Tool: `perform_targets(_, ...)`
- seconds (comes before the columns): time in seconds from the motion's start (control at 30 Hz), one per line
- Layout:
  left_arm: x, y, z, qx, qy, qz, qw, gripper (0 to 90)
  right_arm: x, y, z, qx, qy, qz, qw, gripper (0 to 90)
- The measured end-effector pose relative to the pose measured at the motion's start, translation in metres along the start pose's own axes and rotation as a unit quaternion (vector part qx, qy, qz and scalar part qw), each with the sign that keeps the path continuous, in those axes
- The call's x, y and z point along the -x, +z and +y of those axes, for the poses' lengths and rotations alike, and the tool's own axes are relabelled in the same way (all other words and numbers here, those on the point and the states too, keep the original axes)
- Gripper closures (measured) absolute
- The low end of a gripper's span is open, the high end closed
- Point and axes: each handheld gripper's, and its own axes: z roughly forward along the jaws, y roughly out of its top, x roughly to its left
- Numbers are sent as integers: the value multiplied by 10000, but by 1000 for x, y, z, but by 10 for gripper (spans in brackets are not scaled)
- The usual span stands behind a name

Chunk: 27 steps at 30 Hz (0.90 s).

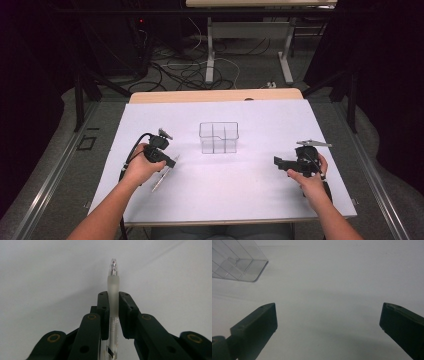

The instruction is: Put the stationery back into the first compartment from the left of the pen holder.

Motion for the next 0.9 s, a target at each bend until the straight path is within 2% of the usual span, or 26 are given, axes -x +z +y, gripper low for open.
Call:
perform_targets(0.03,1,-1,0,36,-110,-17,9999,800,0,0,0,0,-2,-4,10000,9)
perform_targets(0.17,-1,-5,1,186,-84,-9,9998,800,0,0,0,1,1,2,10000,10)
perform_targets(0.2,-1,-5,1,243,-141,-23,9996,799,0,0,0,-1,2,2,10000,10)
perform_targets(0.27,-3,-7,2,324,-86,6,9994,800,0,0,0,-5,2,1,10000,10)
perform_targets(0.3,-2,-7,2,395,-162,-6,9991,800,0,0,0,-5,1,1,10000,10)
perform_targets(0.37,-4,-9,2,508,-116,9,9986,800,0,0,0,-5,-4,-5,10000,10)
perform_targets(0.47,-5,-12,3,662,-190,28,9976,800,0,0,0,-4,2,0,10000,10)
perform_targets(0.77,-7,-24,5,1251,-366,130,9914,800,0,0,0,4,-4,2,10000,10)
perform_targets(0.9,-7,-30,5,1478,-408,85,9881,800,0,0,0,1,-6,6,10000,10)
